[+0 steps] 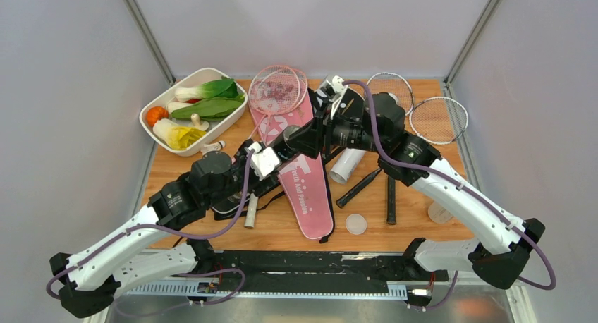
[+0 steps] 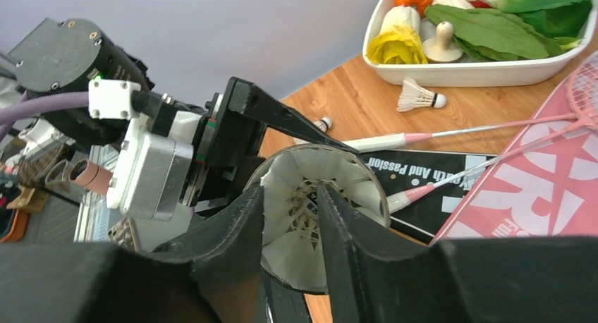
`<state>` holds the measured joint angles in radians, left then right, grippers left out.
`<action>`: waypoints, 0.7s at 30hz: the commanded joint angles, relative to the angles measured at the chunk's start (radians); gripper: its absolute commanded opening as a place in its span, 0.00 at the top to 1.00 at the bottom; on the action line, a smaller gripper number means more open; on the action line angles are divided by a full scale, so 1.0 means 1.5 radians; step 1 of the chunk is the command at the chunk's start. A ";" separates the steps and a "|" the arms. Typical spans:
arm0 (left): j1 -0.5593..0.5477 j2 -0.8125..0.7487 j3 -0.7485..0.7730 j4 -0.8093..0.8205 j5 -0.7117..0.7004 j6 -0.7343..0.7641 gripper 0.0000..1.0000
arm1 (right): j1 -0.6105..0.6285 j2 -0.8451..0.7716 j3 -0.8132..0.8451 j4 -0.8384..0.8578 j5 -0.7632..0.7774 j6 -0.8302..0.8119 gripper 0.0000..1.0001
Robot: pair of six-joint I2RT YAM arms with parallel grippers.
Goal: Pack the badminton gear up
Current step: Place the shuttlecock at the shuttle tube.
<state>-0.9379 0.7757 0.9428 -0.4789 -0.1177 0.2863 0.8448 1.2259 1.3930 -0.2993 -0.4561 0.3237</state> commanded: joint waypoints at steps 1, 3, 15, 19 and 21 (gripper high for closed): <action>0.001 -0.023 0.007 0.098 -0.009 0.010 1.00 | -0.001 -0.012 0.019 -0.017 -0.003 0.062 0.55; 0.001 -0.026 0.003 0.101 -0.013 0.011 1.00 | -0.001 -0.016 0.023 -0.017 0.002 0.067 0.50; 0.001 -0.008 0.033 0.107 -0.054 -0.096 1.00 | -0.001 -0.144 -0.046 0.083 0.109 0.019 0.03; 0.001 -0.015 0.052 0.147 -0.077 -0.176 1.00 | -0.001 -0.212 -0.124 0.169 0.171 -0.017 0.00; 0.001 -0.018 0.058 0.165 -0.087 -0.214 1.00 | -0.001 -0.232 -0.146 0.190 0.184 -0.032 0.00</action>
<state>-0.9356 0.7700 0.9508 -0.3832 -0.2008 0.1200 0.8394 0.9260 1.2301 -0.1749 -0.2733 0.3393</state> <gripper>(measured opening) 0.728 0.998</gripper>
